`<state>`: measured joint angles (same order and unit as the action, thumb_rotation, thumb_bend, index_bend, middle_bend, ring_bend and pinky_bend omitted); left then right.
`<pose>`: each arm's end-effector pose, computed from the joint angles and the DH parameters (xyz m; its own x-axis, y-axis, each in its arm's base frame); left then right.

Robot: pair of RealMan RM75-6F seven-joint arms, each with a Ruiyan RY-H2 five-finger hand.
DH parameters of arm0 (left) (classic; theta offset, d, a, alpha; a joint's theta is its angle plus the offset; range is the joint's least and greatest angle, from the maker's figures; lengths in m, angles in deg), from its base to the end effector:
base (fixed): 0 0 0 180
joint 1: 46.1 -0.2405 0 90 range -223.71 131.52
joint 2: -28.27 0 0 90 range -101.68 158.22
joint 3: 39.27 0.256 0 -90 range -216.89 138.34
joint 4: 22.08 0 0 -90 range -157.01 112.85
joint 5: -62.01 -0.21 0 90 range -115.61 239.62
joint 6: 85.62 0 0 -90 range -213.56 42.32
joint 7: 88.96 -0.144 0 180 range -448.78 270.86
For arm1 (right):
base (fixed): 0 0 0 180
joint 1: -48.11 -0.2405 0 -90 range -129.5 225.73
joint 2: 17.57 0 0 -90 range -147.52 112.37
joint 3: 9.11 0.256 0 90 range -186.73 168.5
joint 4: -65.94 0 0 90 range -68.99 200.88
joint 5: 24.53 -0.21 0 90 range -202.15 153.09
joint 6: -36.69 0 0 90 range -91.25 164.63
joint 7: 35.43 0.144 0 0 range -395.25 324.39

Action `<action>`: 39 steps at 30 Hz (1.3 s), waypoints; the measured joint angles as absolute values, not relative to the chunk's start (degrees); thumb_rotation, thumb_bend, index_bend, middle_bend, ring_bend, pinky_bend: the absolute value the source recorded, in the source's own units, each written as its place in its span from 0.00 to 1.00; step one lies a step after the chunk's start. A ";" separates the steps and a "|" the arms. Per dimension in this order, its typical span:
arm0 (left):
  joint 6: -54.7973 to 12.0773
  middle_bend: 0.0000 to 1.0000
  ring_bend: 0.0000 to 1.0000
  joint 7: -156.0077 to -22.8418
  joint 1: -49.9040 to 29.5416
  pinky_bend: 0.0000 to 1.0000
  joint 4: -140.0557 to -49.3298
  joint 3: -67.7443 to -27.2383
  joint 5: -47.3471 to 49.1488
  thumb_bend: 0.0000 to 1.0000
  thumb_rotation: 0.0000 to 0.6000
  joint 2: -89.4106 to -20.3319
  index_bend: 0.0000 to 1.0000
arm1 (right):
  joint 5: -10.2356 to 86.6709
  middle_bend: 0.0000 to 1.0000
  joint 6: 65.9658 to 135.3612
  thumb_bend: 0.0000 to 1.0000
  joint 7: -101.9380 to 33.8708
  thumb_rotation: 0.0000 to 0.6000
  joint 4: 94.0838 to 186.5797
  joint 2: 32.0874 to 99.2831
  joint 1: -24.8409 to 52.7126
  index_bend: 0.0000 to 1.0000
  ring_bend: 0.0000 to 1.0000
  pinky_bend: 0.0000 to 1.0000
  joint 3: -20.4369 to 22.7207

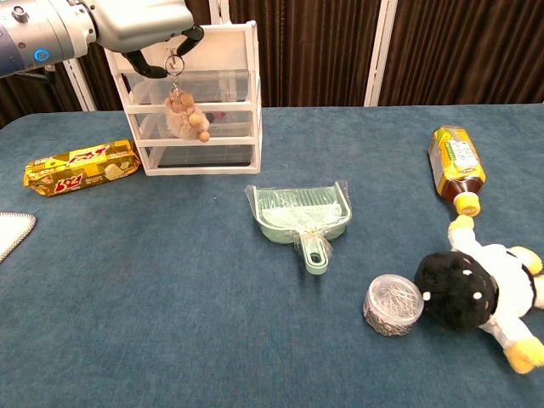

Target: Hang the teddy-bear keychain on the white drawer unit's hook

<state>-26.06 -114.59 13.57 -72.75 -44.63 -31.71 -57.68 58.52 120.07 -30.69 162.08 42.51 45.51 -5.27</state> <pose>-0.0992 0.4552 0.0599 0.7830 -0.5521 0.2867 0.0252 -0.4323 -0.9014 -0.3166 -0.1714 0.1765 0.3152 -0.0243 0.9487 -0.9458 0.0744 0.3161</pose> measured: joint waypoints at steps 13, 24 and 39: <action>-25.84 0.98 0.86 -114.25 13.93 0.72 -70.13 -43.67 -32.42 0.24 1.00 -59.89 0.53 | 58.51 0.00 119.99 0.00 -30.42 1.00 162.55 42.24 45.60 0.00 0.00 0.00 -5.36; -24.22 0.97 0.85 -112.35 13.71 0.72 -67.68 -42.91 -33.09 0.14 1.00 -60.97 0.28 | 58.45 0.00 120.21 0.00 -30.48 1.00 162.56 42.24 45.70 0.00 0.00 0.00 -5.25; -17.18 0.96 0.83 -111.19 11.28 0.71 -75.24 -44.98 -31.89 0.11 1.00 -57.53 0.22 | 58.25 0.00 119.79 0.00 -30.99 1.00 162.10 42.29 45.57 0.00 0.00 0.00 -5.30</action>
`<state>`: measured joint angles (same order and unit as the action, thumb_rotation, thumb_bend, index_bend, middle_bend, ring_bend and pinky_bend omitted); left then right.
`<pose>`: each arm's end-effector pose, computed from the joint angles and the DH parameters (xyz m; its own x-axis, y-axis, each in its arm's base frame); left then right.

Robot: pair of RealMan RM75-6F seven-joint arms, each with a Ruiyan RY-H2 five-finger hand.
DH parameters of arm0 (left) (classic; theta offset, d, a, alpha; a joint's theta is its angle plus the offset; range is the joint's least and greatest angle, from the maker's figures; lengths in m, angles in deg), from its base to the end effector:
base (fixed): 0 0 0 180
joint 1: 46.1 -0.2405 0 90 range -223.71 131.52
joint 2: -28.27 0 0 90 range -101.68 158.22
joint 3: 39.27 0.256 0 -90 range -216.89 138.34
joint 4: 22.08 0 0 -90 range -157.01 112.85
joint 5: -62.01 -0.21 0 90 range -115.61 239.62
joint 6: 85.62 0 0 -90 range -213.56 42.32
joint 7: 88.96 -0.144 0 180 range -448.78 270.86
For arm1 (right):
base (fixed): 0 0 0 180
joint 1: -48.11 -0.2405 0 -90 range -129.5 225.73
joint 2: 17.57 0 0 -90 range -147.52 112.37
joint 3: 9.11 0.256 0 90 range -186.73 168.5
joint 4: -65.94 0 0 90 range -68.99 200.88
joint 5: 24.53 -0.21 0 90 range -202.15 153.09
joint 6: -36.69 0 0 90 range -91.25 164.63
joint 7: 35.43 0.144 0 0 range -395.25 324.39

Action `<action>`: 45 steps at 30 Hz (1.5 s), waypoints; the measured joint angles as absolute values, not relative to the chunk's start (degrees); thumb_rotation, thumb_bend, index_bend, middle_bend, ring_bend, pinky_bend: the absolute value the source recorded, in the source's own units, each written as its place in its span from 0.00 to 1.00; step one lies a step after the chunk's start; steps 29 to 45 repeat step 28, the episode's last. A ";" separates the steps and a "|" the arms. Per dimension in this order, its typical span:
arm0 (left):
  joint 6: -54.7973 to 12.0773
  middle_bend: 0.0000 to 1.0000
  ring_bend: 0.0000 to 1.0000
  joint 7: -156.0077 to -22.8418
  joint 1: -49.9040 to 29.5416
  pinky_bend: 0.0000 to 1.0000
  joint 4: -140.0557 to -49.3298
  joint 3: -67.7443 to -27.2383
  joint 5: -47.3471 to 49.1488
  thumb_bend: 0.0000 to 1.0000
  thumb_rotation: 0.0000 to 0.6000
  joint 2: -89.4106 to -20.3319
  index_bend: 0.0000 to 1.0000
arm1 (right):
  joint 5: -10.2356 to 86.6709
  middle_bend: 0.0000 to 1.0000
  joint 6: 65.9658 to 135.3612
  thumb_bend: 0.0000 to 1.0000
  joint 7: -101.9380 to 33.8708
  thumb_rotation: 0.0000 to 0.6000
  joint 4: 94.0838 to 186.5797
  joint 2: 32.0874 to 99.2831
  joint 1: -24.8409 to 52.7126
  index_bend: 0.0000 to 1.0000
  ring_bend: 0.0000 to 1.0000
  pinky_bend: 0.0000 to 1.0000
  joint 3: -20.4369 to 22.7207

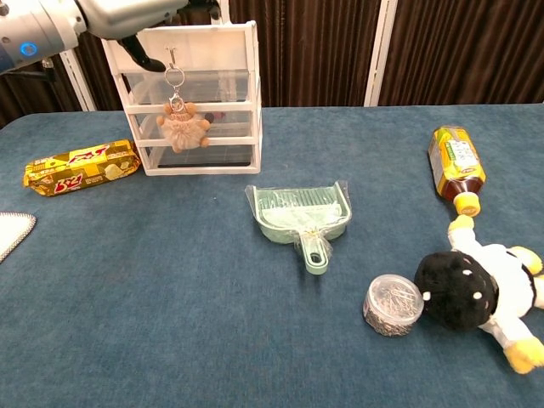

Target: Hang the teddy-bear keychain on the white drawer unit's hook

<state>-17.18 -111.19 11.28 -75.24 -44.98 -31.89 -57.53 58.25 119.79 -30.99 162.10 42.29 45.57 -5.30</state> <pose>-0.0963 0.4370 0.0693 0.6940 -0.5882 0.4152 0.1470 -0.4488 -0.8815 -0.3179 -0.1709 0.1772 0.3225 -0.0299 0.9461 -0.9427 0.0804 0.3239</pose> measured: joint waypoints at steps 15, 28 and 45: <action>-1.71 0.06 0.05 -112.27 -7.66 0.16 -106.32 -43.63 -25.23 0.10 1.00 -48.89 0.09 | 57.38 0.00 117.48 0.00 -34.59 1.00 162.30 41.81 45.07 0.00 0.00 0.00 -6.06; 6.78 0.00 0.00 -103.62 -27.97 0.00 -117.96 -30.25 -24.14 0.09 1.00 -41.15 0.00 | 58.47 0.00 117.66 0.00 -38.16 1.00 162.10 42.05 44.90 0.00 0.00 0.00 -6.80; 6.78 0.00 0.00 -103.62 -27.97 0.00 -117.96 -30.25 -24.14 0.09 1.00 -41.15 0.00 | 58.47 0.00 117.66 0.00 -38.16 1.00 162.10 42.05 44.90 0.00 0.00 0.00 -6.80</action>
